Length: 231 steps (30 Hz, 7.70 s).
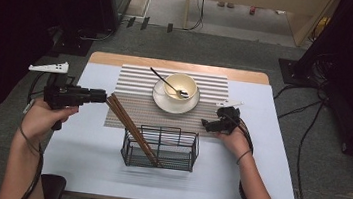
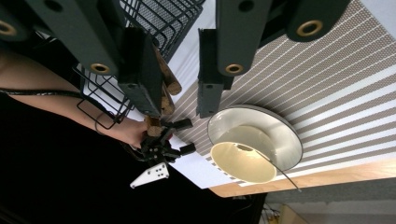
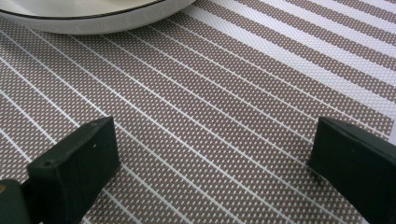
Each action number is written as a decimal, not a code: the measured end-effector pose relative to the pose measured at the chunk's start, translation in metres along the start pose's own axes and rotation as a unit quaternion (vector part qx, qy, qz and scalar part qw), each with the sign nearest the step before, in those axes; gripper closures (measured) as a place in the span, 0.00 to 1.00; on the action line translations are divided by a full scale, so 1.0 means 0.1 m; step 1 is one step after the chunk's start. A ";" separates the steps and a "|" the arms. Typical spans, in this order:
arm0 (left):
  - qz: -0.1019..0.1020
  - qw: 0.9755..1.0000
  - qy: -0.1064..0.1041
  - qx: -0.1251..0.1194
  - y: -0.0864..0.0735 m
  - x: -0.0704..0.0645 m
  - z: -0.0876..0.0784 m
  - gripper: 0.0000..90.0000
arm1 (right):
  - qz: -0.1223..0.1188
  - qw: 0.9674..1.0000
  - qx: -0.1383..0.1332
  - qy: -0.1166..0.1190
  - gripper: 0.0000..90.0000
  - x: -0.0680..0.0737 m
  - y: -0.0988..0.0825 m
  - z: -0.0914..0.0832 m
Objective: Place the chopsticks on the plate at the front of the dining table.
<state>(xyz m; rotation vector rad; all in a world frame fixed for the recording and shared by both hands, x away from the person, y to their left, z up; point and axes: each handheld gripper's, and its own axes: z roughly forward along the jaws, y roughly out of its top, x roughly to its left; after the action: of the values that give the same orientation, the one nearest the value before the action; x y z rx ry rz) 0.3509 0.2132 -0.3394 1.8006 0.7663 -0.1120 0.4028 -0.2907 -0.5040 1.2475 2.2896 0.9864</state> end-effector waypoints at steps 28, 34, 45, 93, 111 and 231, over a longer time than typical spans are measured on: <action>-0.042 0.999 -0.027 -0.011 0.10 0.03 -0.13 0.94 | 0.001 1.000 0.000 0.000 0.01 0.00 0.00 0.00; -0.054 0.998 -0.025 -0.017 0.17 0.06 -0.21 0.94 | 0.000 1.000 0.000 0.000 0.01 0.00 0.00 0.00; -0.076 0.996 -0.046 0.012 0.36 0.22 -0.26 0.94 | 0.000 1.000 0.000 0.000 0.01 0.00 0.00 0.00; -0.115 0.991 -0.034 -0.051 0.92 0.53 -1.09 0.96 | 0.000 1.000 0.000 0.000 0.01 0.00 0.00 0.00; -0.127 0.990 -0.016 -0.055 0.88 0.69 -0.65 0.96 | -0.005 1.000 0.006 0.000 0.17 0.01 0.09 -0.06; -0.156 0.981 -0.090 -0.066 0.65 0.83 0.82 0.96 | -0.096 0.954 -0.043 0.280 0.94 1.11 1.28 -0.10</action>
<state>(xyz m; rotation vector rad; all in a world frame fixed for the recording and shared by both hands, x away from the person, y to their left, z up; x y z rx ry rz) 0.4756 0.1667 -0.3533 1.5127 0.8976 -0.4164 0.4109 -0.1546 -0.4028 0.7507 2.6746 1.4933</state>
